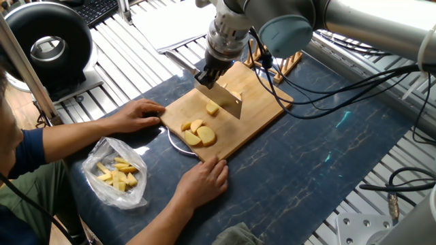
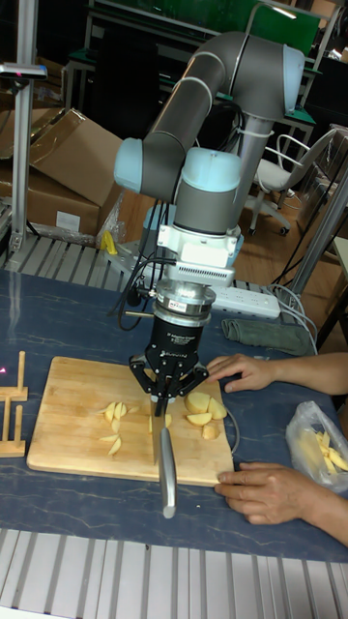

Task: Chop the potatoes

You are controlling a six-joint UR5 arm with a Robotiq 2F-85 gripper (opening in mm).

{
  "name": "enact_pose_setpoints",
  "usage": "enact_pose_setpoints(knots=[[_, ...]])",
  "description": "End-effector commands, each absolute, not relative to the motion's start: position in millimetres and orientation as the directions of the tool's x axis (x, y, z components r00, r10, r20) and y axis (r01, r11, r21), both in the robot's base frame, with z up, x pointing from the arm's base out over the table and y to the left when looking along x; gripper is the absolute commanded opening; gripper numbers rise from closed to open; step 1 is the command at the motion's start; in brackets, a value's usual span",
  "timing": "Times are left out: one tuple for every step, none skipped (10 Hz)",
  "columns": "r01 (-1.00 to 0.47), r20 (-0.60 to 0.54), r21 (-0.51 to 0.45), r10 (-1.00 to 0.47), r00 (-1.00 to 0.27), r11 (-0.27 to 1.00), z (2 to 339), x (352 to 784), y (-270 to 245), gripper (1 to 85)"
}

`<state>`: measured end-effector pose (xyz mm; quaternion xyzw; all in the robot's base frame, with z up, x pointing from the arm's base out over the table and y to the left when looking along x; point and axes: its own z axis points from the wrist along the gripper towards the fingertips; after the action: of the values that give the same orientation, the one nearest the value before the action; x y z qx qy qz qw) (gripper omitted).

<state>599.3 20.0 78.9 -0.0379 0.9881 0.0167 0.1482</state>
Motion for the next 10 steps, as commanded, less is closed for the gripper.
enact_pose_setpoints(knots=[[-0.074, -0.298, 0.032, -0.061, -0.953, 0.997, 79.5, 600.4, 20.8, 1.0], [-0.072, -0.298, 0.033, -0.059, -0.953, 0.997, 79.6, 600.3, 20.9, 1.0], [-0.072, -0.295, 0.031, -0.06, -0.954, 0.997, 80.0, 599.5, 20.7, 1.0], [-0.071, -0.291, 0.032, -0.058, -0.955, 0.997, 81.7, 598.2, 21.0, 1.0], [-0.069, -0.288, 0.034, -0.057, -0.956, 0.997, 83.3, 597.4, 21.8, 1.0], [-0.069, -0.286, 0.034, -0.057, -0.956, 0.997, 84.0, 597.1, 22.1, 1.0], [-0.069, -0.286, 0.036, -0.056, -0.956, 0.997, 83.9, 597.1, 22.5, 1.0], [-0.069, -0.286, 0.036, -0.056, -0.956, 0.997, 83.5, 597.2, 22.5, 1.0], [-0.068, -0.288, 0.036, -0.055, -0.956, 0.997, 82.9, 597.4, 23.0, 1.0], [-0.066, -0.288, 0.037, -0.053, -0.956, 0.997, 82.3, 597.3, 23.3, 1.0]])
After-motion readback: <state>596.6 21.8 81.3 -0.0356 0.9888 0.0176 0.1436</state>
